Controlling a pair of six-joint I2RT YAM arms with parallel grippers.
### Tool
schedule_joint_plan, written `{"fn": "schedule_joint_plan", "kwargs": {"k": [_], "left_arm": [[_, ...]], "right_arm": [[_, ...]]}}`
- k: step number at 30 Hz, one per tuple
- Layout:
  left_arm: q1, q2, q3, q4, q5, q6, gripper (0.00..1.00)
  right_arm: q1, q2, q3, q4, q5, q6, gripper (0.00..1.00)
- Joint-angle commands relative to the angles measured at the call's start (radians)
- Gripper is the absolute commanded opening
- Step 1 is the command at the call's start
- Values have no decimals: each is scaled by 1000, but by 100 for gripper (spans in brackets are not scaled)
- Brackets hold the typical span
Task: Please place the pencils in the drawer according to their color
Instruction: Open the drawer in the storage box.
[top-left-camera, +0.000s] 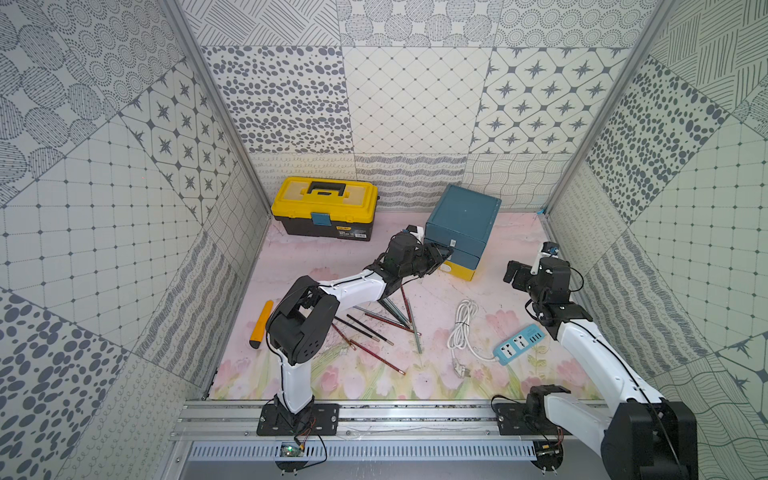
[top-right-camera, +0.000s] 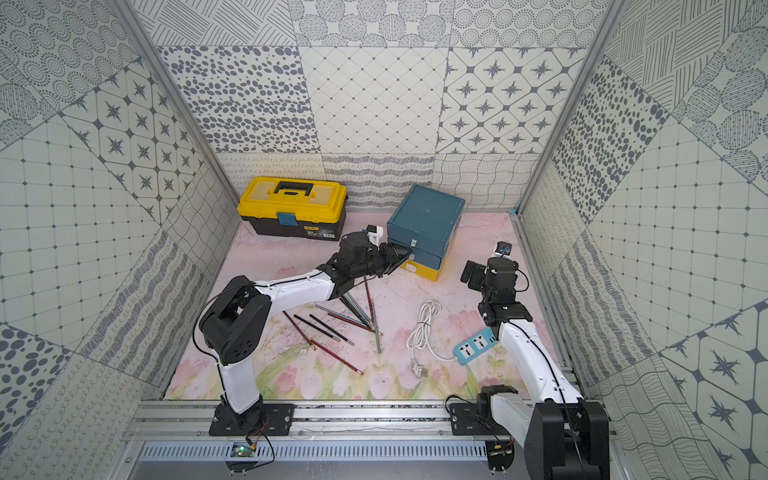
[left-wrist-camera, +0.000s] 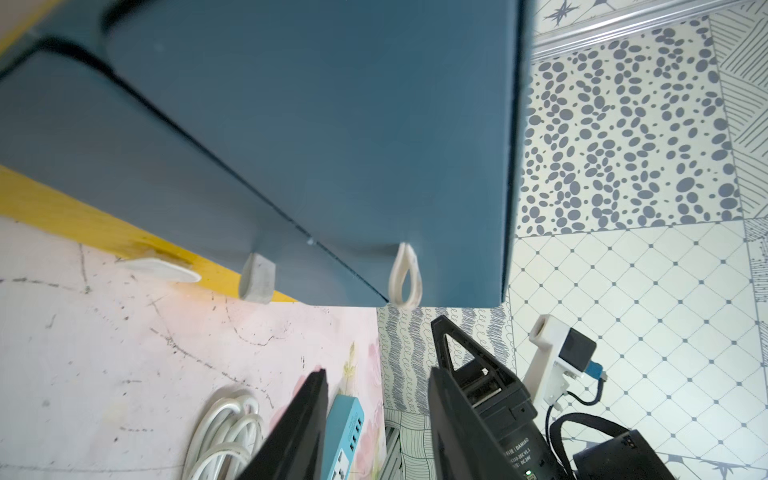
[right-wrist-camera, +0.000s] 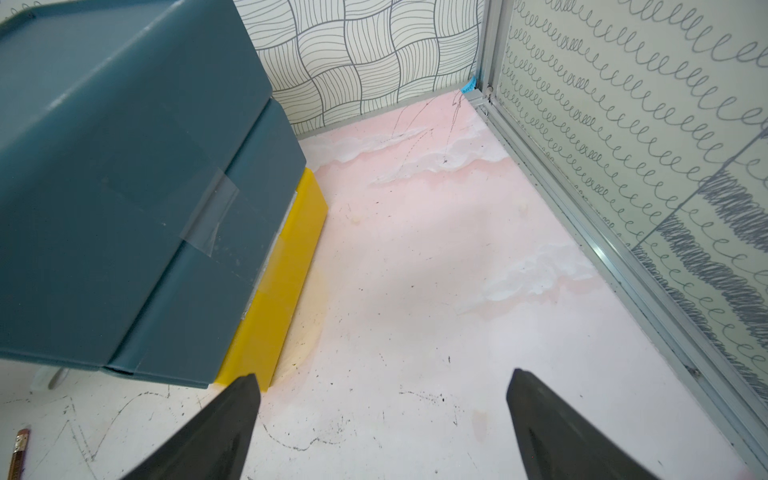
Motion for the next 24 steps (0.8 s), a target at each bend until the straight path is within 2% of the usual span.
{"fn": "schedule_joint_plan", "kwargs": {"k": [1,7,14,19,21,23,24], "left_arm": [[-3,37,59,91,43,-34,42],[-3,82,119,82,45,-34,36],[-1,115,169,55,43,-19,23],[1,123,172,51,36,-16,21],[2,123,171,49,34,-17,29],[3,118,162,44,25,-18,43],[4,116,157,44,21,-19,46]], "right_arm": [[-2,12,30,33,-14,1,99],[-2,12,32,35,-21,2,99],[-2,8,31,31,-21,-1,99],[-2,5,31,27,-23,-9,99],[-2,5,32,25,-24,-11,99],[-2,6,32,25,-26,-12,99],[-2,4,33,23,-27,-13,99]]}}
